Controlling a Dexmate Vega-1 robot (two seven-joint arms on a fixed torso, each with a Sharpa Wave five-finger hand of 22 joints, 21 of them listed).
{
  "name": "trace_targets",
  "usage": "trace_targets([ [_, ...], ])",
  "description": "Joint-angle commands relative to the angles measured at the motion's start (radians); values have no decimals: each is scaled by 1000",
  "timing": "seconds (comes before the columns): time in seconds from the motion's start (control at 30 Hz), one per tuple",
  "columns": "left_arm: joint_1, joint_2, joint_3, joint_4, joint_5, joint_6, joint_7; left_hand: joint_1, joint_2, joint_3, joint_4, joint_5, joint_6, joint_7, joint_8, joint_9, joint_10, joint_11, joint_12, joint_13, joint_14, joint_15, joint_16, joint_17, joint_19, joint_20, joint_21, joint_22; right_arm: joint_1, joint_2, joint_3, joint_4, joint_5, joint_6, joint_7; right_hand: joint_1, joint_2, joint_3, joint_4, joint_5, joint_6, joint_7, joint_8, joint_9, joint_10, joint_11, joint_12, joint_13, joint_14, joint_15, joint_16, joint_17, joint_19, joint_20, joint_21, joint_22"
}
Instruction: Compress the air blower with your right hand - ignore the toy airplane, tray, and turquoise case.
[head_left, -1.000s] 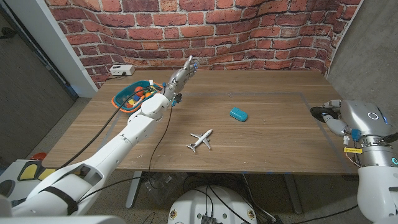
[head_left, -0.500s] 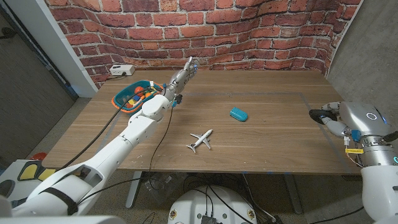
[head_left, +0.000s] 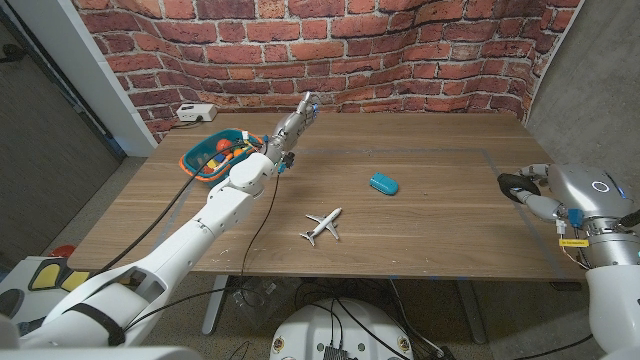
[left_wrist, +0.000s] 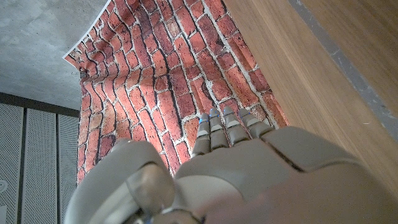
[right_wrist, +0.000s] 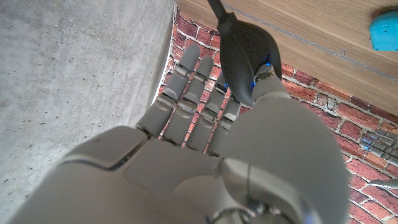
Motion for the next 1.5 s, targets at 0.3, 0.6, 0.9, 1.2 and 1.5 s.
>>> trace_targets([
  [0.3,-1,1,1,-13,-2,23,9,0,9,-9,-1,0,10,0,-3,5,10,1,-4,2,8,-3,-1,5,5,9,1,4,11,6,13,-2,-18,18,43,-17,-2,-6,4,3,-14,4,-13,0,-17,4,0,1,-24,-102,-2,3,-15,-132,-9,-2],
  [0.6,9,2,-2,-22,-3,24,20,2,11,-9,-1,-1,12,-1,-2,5,11,1,-4,2,10,-1,-1,5,6,10,2,4,6,3,32,-7,-17,41,64,-59,-19,-24,14,2,-31,7,-26,-3,-46,6,0,0,-54,-95,-2,4,-27,-130,-14,-9],
  [0.9,14,0,-5,-25,-5,23,27,3,14,-10,-1,-2,14,-3,-2,5,13,2,-4,2,10,-3,-1,5,7,9,2,4,8,12,38,-7,-23,54,75,-95,-29,-39,26,2,-39,10,-33,-4,-59,9,2,-1,-67,-95,-1,4,-29,-131,-16,-13],
  [1.2,19,-1,-7,-19,-12,18,24,4,15,-10,0,-2,18,-4,-1,5,15,2,-3,2,11,-2,-1,5,6,10,2,4,6,14,29,-13,-44,50,127,-102,-29,-41,28,3,-40,10,-35,-5,-60,9,3,-1,-70,-97,0,4,-31,-131,-17,-14],
  [1.5,21,3,-9,-23,-11,15,24,6,18,-11,0,-3,23,-1,0,5,18,2,-3,2,14,-3,0,5,8,11,2,5,17,10,27,-1,-47,43,176,-108,-27,-42,30,3,-40,12,-36,-5,-60,11,5,-1,-71,-97,2,4,-31,-132,-18,-15],
])
